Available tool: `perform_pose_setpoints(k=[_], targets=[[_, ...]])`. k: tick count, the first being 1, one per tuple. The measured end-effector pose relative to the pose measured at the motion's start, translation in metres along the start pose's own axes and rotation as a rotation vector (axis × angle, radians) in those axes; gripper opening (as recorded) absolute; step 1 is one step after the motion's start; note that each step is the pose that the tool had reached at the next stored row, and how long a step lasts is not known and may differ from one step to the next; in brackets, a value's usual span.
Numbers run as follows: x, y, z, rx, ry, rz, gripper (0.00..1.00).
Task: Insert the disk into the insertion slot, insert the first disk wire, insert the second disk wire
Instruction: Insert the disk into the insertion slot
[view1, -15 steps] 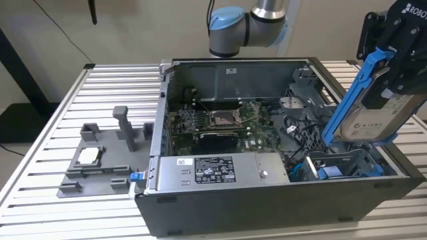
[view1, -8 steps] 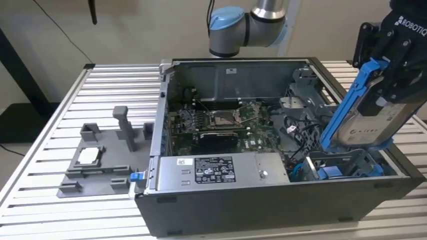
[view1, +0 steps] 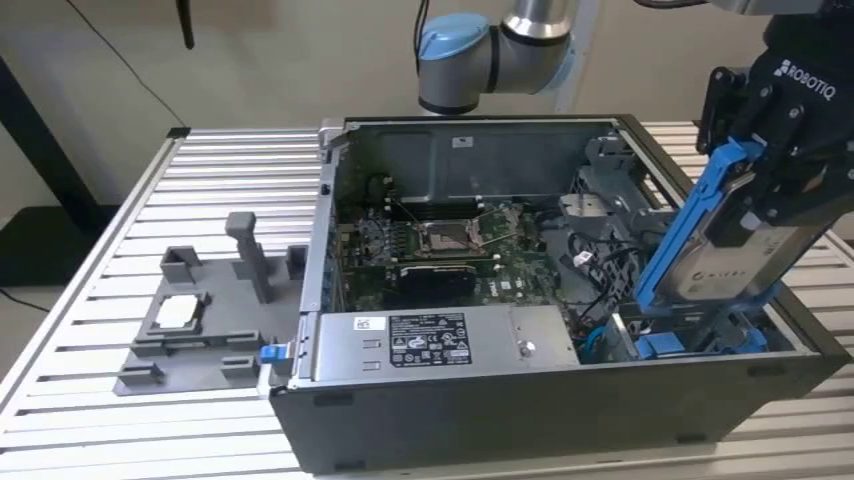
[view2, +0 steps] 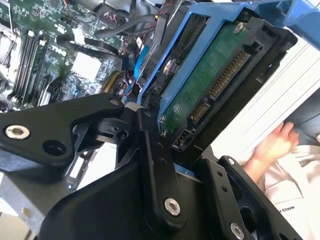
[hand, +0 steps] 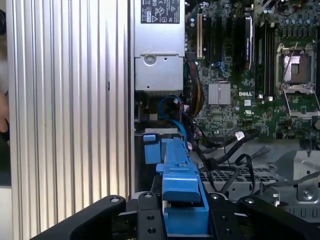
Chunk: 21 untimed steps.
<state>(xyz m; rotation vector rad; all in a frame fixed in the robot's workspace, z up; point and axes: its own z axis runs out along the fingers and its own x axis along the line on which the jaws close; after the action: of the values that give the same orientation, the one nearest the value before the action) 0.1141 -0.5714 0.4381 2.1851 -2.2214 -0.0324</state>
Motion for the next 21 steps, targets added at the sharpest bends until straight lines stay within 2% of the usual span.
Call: perform_pose_setpoints(k=[6, 21], targets=[[0.0000, -0.0003, 0.0108, 0.0007, 0.0002, -0.007, 0.33], [-0.0013, -0.0010, 0.0320, 0.0007, 0.0003, -0.017, 0.33]])
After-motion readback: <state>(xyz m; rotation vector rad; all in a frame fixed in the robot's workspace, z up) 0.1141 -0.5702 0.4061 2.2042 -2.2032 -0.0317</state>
